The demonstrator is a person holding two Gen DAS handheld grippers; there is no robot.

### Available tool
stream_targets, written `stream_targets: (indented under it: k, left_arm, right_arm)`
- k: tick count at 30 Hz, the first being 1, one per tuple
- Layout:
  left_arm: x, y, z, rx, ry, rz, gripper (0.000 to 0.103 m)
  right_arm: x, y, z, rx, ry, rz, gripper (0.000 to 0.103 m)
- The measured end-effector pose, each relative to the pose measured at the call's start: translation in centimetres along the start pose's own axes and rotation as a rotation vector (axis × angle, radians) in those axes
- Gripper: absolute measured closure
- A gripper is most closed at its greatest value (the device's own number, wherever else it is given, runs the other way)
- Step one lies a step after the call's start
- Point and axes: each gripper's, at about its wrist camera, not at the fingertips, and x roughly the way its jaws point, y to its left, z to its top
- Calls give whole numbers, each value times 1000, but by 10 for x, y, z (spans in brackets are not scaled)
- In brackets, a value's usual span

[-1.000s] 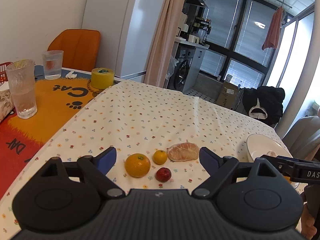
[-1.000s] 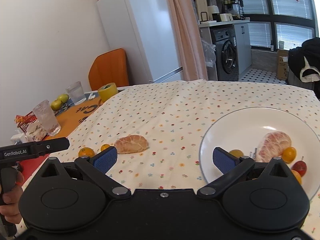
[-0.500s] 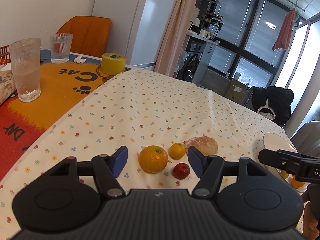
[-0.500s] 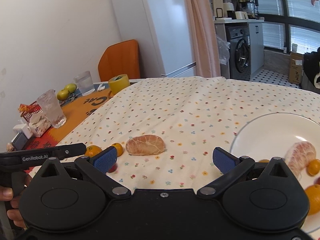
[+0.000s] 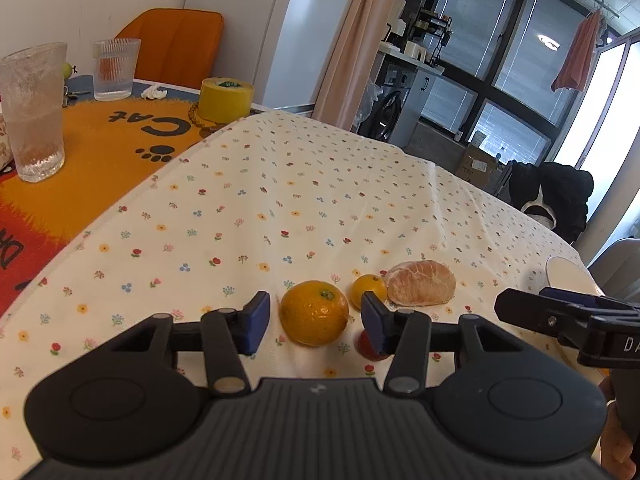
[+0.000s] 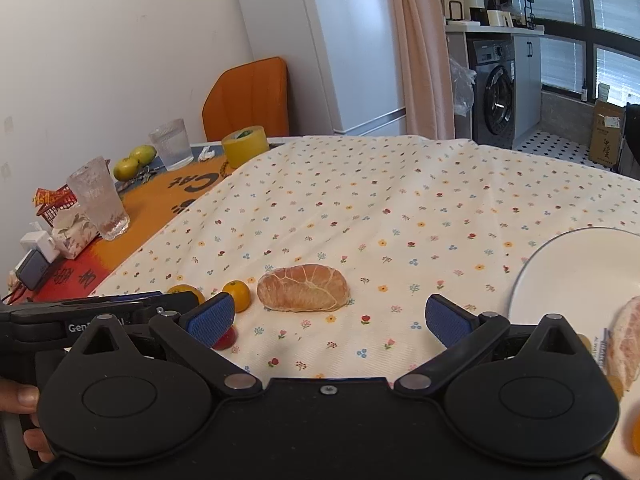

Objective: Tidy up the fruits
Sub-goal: 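Close the left tool around the large mandarin, then grasp the second pomelo segment with the right tool while the left tool holds the mandarin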

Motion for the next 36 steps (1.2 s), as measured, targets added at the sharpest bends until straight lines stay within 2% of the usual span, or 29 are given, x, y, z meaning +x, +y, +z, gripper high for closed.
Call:
stream_targets:
  k: [6, 12, 36]
  left_arm:
    - [5, 5, -1, -14, 10, -6, 65]
    - [1, 12, 1, -41, 10, -29, 66]
    - [-12, 53, 8, -123, -25, 30, 66]
  right_arm:
    - [16, 7, 1, -20, 29, 3, 0]
    - [32, 13, 2, -31, 58, 1, 0]
    - [78, 32, 7, -91, 112, -94, 4]
